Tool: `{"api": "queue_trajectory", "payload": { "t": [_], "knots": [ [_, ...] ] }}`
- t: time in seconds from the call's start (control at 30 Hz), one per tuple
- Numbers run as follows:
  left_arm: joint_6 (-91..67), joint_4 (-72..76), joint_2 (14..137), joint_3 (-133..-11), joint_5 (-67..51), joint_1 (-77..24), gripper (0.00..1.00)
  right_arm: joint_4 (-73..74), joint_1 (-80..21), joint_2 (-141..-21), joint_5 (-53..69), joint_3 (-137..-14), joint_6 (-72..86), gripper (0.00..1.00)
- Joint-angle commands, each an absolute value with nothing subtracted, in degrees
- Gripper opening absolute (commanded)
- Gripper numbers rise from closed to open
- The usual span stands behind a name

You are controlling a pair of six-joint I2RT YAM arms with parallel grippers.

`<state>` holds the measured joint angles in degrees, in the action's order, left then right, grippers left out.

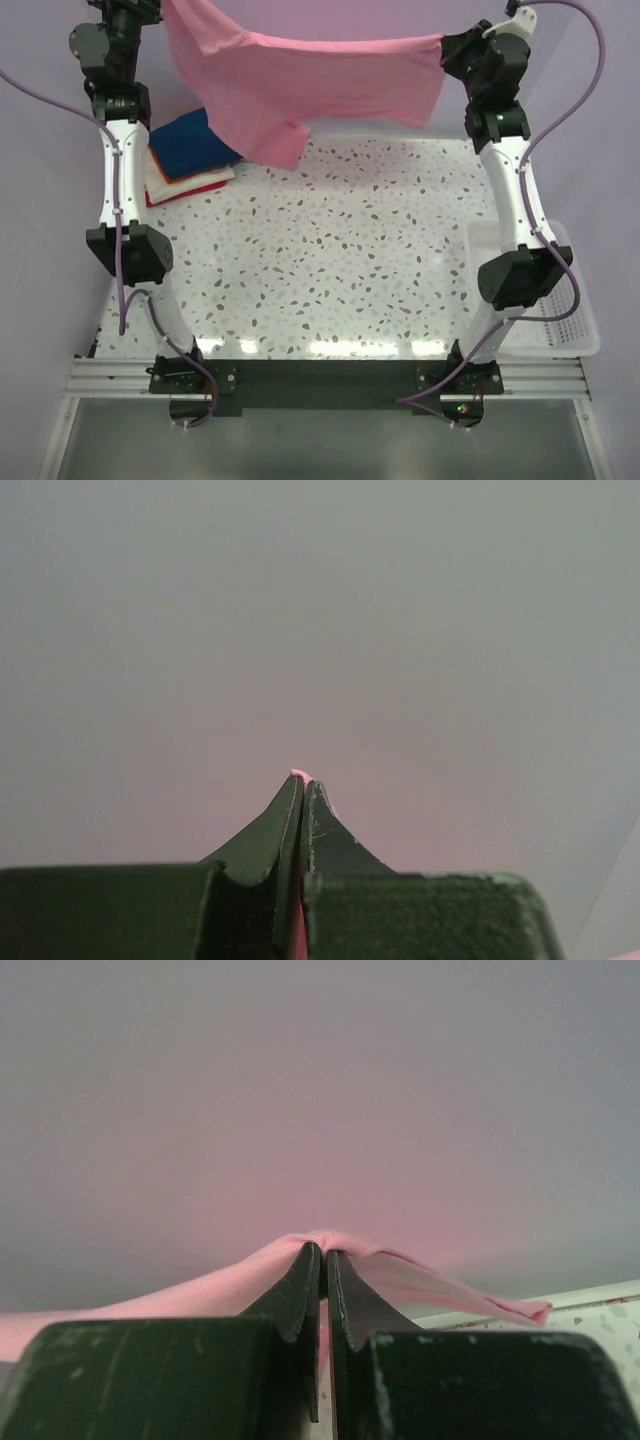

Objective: Fold and stack the t-shirts
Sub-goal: Flatten the tshirt out

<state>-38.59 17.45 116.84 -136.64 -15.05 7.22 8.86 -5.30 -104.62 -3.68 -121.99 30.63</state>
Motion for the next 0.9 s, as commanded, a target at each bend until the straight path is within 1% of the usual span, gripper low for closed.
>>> {"api": "queue_trajectory", "payload": {
  "t": [0.0,0.13,0.33,0.43,0.47,0.53,0.57,0.63,0.67,0.73,0.77,0.83,0.87],
  "knots": [
    [-40.4,26.3,113.7,-131.1,-17.9,8.7,0.0,2.0,-5.0,-99.9,-5.5,-112.0,31.5,0.0],
    [-43.1,27.5,112.0,-124.0,-22.0,9.0,0.0,1.0,-4.9,-96.3,-6.3,-101.3,32.5,0.0],
    [-45.6,35.1,100.3,-94.9,-22.7,9.0,0.0,2.5,-4.4,-90.2,-5.5,-84.5,34.7,0.0],
    [-46.6,35.1,94.9,-86.9,-22.0,9.1,0.0,5.7,-4.3,-88.4,-4.7,-79.1,35.5,0.0],
    [-46.8,34.3,93.5,-82.0,-21.5,9.0,0.0,6.8,-4.3,-87.4,-4.5,-77.9,36.0,0.0],
    [-48.4,33.2,89.4,-76.5,-20.7,9.1,0.0,9.6,-4.2,-86.2,-3.8,-74.3,36.7,0.0],
    [-48.9,33.3,87.9,-70.5,-20.7,9.0,0.0,10.2,-4.2,-85.4,-2.6,-72.9,36.9,0.0],
    [-50.4,31.9,83.8,-64.5,-19.9,9.1,0.0,14.0,-4.2,-84.8,-2.9,-69.8,37.3,0.0],
    [-50.4,30.4,82.5,-59.1,-20.2,9.1,0.0,15.2,-4.2,-84.6,-2.9,-68.9,37.7,0.0],
    [-50.2,27.7,78.2,-53.6,-19.8,8.9,0.0,18.4,-4.2,-84.4,-2.2,-65.8,38.1,0.0],
    [-50.3,26.4,76.7,-47.7,-20.2,9.0,0.0,19.1,-4.2,-84.4,-1.8,-64.6,38.1,0.0],
    [-49.8,23.4,72.1,-42.2,-19.4,8.9,0.0,20.9,-4.2,-84.2,-1.0,-60.7,38.1,0.0],
    [-49.6,20.1,70.5,-37.6,-18.6,8.9,0.0,21.1,-4.2,-84.1,-0.4,-59.3,37.8,0.0]
  ]
}}
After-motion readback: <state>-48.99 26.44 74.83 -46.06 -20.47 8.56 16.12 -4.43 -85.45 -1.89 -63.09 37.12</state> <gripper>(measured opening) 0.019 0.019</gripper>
